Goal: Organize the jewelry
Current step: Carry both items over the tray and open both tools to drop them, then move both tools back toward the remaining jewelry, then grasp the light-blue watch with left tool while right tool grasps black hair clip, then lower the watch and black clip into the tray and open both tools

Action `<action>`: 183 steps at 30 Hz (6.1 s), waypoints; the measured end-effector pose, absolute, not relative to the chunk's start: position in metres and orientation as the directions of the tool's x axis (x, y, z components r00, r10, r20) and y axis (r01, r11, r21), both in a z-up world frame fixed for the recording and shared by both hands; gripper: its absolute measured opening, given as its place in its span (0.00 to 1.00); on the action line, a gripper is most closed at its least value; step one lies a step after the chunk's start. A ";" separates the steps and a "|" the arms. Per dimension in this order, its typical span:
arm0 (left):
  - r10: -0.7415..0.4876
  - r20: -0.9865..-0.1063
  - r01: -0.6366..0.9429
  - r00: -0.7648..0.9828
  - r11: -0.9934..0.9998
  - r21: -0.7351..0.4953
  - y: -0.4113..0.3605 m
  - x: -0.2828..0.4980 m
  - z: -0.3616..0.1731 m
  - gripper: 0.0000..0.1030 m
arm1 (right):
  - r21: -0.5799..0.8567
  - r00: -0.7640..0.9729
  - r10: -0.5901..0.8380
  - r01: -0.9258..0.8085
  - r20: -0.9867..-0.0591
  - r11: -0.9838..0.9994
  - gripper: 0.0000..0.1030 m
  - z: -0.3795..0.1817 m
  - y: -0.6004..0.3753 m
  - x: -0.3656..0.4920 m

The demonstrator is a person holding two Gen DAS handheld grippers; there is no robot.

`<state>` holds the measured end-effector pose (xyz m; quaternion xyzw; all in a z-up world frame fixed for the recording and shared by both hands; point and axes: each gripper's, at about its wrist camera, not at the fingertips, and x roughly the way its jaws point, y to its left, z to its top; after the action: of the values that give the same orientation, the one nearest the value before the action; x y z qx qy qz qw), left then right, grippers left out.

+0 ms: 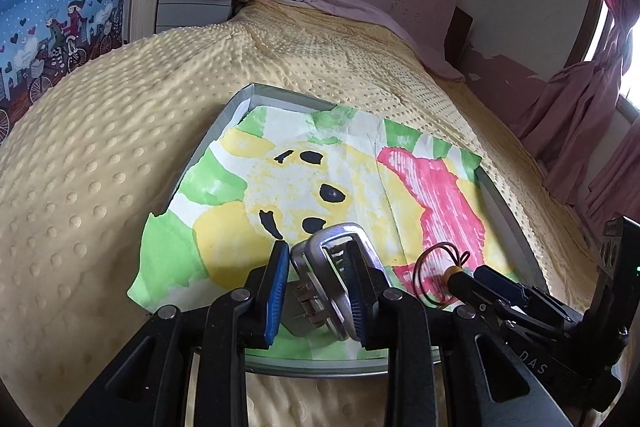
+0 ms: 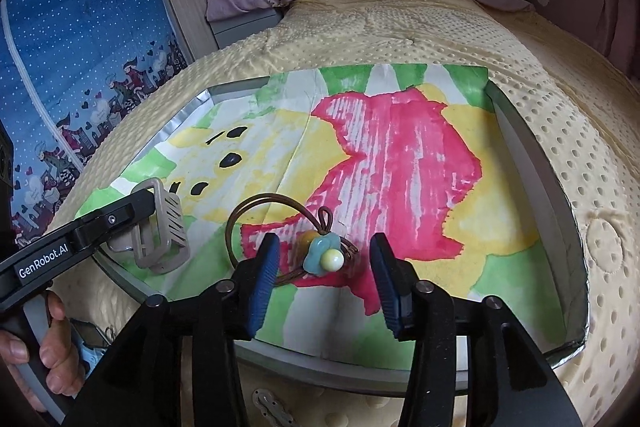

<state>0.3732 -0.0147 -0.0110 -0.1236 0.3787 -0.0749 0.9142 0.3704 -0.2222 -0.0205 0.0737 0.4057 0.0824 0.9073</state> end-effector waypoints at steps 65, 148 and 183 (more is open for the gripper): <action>-0.220 -0.567 0.147 0.794 0.974 -0.171 0.065 0.177 -0.023 0.99 | 0.118 0.774 0.179 -0.135 -0.608 0.984 0.98 0.003 -0.179 0.164; -0.307 -0.735 0.165 0.605 0.951 -0.262 0.031 0.200 -0.039 0.04 | 0.269 0.727 0.346 -0.226 -0.593 0.936 0.09 -0.024 -0.179 0.177; -0.354 -0.590 0.219 0.725 0.932 -0.290 -0.089 0.382 0.007 0.04 | 0.249 0.753 0.220 -0.077 -0.619 0.965 0.09 -0.007 -0.268 0.344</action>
<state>0.3821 -0.0886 0.0068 -0.1006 0.3365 -0.1550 0.9234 0.3439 -0.2683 -0.0066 0.1047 0.3419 0.0798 0.9305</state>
